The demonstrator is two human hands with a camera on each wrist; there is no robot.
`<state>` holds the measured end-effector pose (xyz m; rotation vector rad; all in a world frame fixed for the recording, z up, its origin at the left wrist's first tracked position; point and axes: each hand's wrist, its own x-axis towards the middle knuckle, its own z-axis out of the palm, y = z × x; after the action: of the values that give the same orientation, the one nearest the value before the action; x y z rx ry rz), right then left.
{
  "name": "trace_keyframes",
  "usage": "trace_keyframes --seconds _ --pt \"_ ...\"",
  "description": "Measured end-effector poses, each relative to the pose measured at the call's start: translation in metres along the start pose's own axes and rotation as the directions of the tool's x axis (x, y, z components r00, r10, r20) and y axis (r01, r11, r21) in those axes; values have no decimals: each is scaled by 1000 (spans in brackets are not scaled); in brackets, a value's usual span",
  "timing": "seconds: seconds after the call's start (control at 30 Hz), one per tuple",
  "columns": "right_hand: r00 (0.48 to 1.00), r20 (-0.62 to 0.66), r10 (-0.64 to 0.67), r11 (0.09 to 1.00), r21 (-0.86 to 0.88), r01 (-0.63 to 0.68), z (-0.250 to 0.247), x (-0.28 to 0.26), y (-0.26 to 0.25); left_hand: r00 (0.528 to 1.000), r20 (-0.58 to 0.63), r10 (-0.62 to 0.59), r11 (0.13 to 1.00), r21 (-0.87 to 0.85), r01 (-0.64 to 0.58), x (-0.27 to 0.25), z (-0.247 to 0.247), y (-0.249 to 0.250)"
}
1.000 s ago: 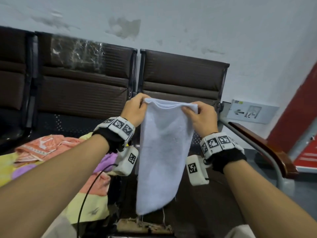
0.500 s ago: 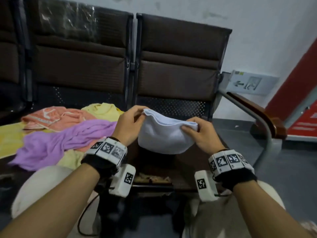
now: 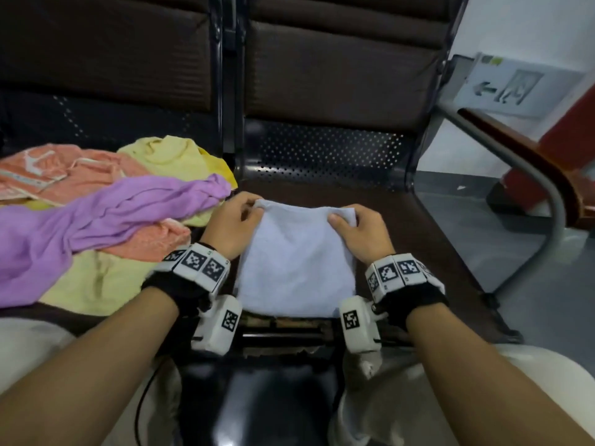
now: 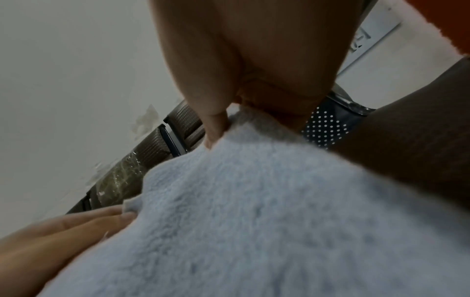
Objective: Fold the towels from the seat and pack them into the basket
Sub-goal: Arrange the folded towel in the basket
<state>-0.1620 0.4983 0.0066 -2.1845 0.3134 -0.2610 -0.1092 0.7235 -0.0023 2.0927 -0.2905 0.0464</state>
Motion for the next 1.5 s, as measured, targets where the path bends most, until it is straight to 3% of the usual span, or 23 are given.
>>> trace_keyframes --seconds 0.17,0.27,0.37,0.47,0.5,0.57,0.67,0.8,0.83,0.9,0.97,1.07,1.17,1.3,1.4,1.5 --pt "968 171 182 955 -267 -133 17 26 11 968 170 -184 963 227 143 30 18 -30" --pt "968 229 106 903 -431 3 23 14 19 938 189 -292 941 234 245 25 24 -43" --pt "933 356 -52 920 -347 183 20 -5 16 964 132 -231 959 197 203 13 22 -43" --pt "780 626 -21 883 -355 309 15 -25 8 997 69 -36 979 204 21 -11 17 -32" --pt "729 684 23 847 -401 349 13 -31 7 994 107 25 981 191 -45 -19 16 -26" --pt "694 715 88 778 -484 400 10 -42 8 952 298 75 974 181 -134 -36 15 -18" --pt "735 678 27 768 -485 418 8 -49 4 837 546 22 916 325 -236 -50 12 -14" --pt "779 627 2 764 -504 404 0 -40 -13 743 661 -106 782 517 -348 -46 0 -10" --pt "784 621 8 760 -513 398 -1 -37 -15 744 660 -105 760 535 -368 -44 -1 -8" --pt "816 577 27 778 -524 345 -5 -30 -18 796 601 -70 760 549 -348 -39 -3 -3" --pt "846 530 62 830 -499 251 -8 -21 -19 844 532 -70 792 544 -277 -31 -6 3" --pt "864 482 147 907 -414 76 -10 -2 -17 872 481 -95 840 509 -189 -12 -8 7" --pt "861 456 226 928 -369 -48 -9 18 -13 867 472 -162 853 509 -118 12 -6 5" --pt "870 409 276 931 -340 -135 -2 41 -1 844 494 -211 831 544 -111 40 3 -5" --pt "869 372 326 894 -420 -155 8 52 11 847 486 -214 826 552 -109 49 12 -22" --pt "857 328 398 799 -583 -148 12 58 17 824 515 -235 815 567 -121 53 19 -31"
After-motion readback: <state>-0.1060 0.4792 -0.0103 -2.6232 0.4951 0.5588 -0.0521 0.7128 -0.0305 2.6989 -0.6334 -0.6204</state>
